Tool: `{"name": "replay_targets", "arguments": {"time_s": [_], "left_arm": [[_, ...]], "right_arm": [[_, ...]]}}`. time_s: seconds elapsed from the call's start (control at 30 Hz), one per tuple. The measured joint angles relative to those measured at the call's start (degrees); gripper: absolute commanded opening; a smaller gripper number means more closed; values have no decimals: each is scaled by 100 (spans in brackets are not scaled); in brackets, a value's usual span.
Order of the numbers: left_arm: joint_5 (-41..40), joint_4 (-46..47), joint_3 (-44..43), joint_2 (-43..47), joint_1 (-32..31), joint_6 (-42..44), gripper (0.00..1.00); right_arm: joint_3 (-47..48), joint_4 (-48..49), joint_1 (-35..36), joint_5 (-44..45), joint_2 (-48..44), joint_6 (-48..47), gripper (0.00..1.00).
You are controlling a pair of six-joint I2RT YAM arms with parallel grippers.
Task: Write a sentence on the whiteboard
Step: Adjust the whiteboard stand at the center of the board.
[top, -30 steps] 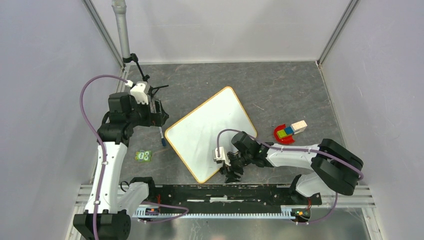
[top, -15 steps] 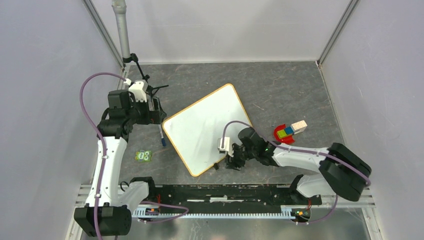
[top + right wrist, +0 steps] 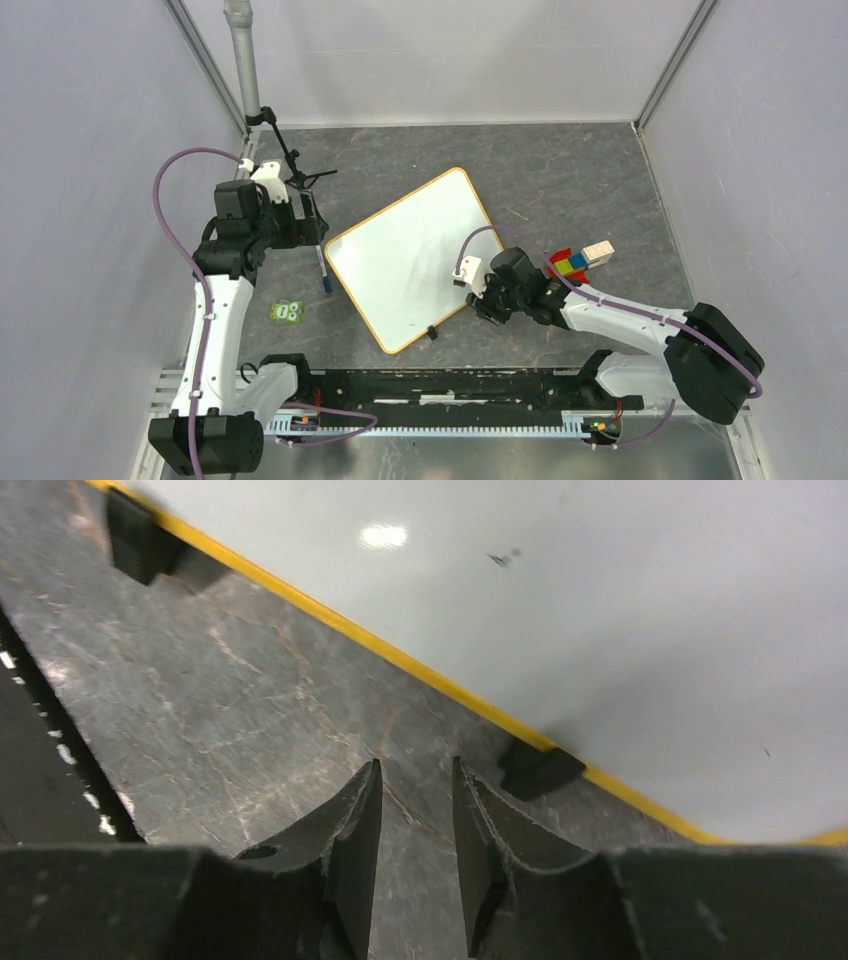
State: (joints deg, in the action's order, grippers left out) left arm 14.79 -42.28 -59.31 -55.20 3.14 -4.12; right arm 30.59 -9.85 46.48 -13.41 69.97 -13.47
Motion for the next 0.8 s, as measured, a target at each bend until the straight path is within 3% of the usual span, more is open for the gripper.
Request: {"name": "replay_targets", "arguments": {"time_s": [0.3,0.7,0.8], "left_arm": [[-166,90,0,262,0,-118,100],[-278,90,0,267,2,-125,100],[-282,90,0,267,2,-125,100]], "right_arm": [[125,-149,-4,876,162,686,45],[332,337,-181,1196,667,1281,37],[358,415,-282,1182,741,1412,42]]}}
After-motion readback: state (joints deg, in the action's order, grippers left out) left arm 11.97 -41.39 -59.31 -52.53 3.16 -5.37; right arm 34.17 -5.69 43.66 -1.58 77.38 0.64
